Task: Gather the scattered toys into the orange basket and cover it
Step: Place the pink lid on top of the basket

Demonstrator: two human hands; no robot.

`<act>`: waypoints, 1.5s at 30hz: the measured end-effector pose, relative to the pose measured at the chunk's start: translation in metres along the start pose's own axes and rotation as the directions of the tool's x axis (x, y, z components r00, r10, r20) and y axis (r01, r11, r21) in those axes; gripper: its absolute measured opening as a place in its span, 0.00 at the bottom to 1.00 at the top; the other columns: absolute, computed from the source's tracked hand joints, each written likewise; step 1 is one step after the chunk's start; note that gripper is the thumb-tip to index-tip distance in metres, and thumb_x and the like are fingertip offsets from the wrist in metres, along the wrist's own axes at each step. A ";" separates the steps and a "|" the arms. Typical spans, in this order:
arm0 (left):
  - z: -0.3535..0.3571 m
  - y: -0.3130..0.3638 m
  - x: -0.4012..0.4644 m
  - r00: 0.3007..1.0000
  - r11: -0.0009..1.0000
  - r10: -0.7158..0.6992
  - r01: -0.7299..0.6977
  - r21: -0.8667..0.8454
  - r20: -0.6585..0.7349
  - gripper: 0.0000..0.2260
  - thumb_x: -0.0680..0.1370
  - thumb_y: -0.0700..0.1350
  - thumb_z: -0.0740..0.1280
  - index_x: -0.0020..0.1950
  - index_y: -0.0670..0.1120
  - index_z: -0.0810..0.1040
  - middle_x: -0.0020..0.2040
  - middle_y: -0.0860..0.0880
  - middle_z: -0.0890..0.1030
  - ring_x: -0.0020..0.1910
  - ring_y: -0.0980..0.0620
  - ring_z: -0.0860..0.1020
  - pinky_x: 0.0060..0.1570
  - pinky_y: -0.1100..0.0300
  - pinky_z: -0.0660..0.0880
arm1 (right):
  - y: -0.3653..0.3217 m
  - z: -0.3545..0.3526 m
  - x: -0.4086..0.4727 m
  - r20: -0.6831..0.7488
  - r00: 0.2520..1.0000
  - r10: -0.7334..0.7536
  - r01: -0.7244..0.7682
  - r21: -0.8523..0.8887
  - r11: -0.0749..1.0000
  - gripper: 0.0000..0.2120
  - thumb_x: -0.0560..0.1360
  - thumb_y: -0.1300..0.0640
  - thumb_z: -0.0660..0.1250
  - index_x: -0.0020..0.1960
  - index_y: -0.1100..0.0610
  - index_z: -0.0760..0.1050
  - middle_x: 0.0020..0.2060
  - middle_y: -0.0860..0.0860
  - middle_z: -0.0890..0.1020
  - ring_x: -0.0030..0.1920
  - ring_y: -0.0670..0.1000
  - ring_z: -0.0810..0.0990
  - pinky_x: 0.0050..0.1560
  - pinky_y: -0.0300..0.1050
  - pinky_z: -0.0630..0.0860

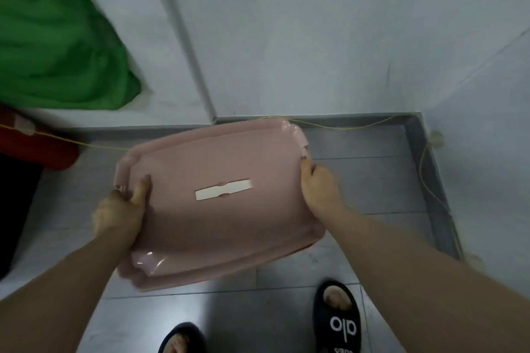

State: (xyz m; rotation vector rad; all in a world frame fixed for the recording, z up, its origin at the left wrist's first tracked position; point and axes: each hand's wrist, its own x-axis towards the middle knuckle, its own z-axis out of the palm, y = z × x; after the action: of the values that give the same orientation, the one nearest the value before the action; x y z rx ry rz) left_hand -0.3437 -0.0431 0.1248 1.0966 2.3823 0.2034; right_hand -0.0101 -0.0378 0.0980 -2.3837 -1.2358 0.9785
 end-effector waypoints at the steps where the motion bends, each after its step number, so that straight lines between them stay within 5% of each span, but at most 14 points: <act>1: 0.004 0.027 -0.009 0.999 0.999 0.033 -0.034 0.006 0.018 0.36 0.79 0.66 0.55 0.62 0.32 0.74 0.60 0.27 0.76 0.61 0.30 0.74 0.60 0.45 0.68 | 0.011 -0.023 0.003 -0.025 1.000 0.011 -0.011 0.033 0.999 0.30 0.82 0.41 0.49 0.54 0.64 0.79 0.52 0.65 0.81 0.55 0.65 0.79 0.57 0.56 0.74; 8: 0.034 0.207 -0.091 0.959 0.973 0.226 -0.217 -0.073 0.169 0.35 0.78 0.67 0.56 0.65 0.36 0.74 0.62 0.31 0.76 0.63 0.33 0.74 0.64 0.46 0.67 | 0.086 -0.195 0.023 -0.209 0.971 0.119 -0.112 0.048 0.993 0.28 0.82 0.39 0.47 0.43 0.59 0.75 0.39 0.57 0.77 0.43 0.59 0.78 0.43 0.48 0.70; 17: 0.084 0.342 -0.175 0.926 0.957 0.272 -0.232 -0.177 0.261 0.35 0.77 0.67 0.57 0.64 0.37 0.75 0.61 0.34 0.77 0.62 0.36 0.75 0.61 0.50 0.68 | 0.151 -0.344 0.069 -0.283 0.942 0.184 -0.193 -0.005 0.981 0.30 0.82 0.39 0.48 0.45 0.60 0.78 0.42 0.63 0.80 0.45 0.62 0.79 0.46 0.51 0.73; 21: 0.123 0.356 -0.176 0.941 0.966 0.230 -0.189 -0.176 0.249 0.34 0.78 0.66 0.57 0.66 0.36 0.73 0.63 0.33 0.76 0.63 0.35 0.74 0.62 0.49 0.67 | 0.176 -0.340 0.109 -0.298 0.937 0.182 -0.211 -0.067 0.975 0.32 0.79 0.34 0.46 0.45 0.58 0.77 0.42 0.61 0.81 0.42 0.60 0.78 0.42 0.50 0.72; 31: 0.232 0.374 -0.115 0.936 0.955 0.272 -0.235 -0.179 0.224 0.31 0.78 0.64 0.58 0.61 0.37 0.75 0.60 0.34 0.78 0.61 0.35 0.75 0.58 0.50 0.68 | 0.236 -0.266 0.214 -0.355 0.916 0.188 -0.226 -0.069 0.972 0.35 0.80 0.35 0.45 0.50 0.62 0.78 0.49 0.65 0.82 0.51 0.65 0.81 0.51 0.55 0.77; 45: 0.322 0.367 -0.061 0.957 0.964 0.227 -0.194 -0.184 0.180 0.32 0.76 0.68 0.58 0.58 0.40 0.76 0.54 0.38 0.80 0.54 0.37 0.77 0.51 0.48 0.70 | 0.264 -0.215 0.283 -0.426 0.904 0.031 -0.150 -0.248 0.957 0.18 0.83 0.47 0.50 0.49 0.61 0.68 0.45 0.69 0.81 0.45 0.69 0.81 0.42 0.58 0.75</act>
State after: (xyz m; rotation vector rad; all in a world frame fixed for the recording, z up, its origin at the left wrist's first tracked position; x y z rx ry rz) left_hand 0.0975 0.1311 -0.0064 1.2300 2.0328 0.3414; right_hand 0.4115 0.0451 -0.0077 -2.6928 -1.1595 0.2904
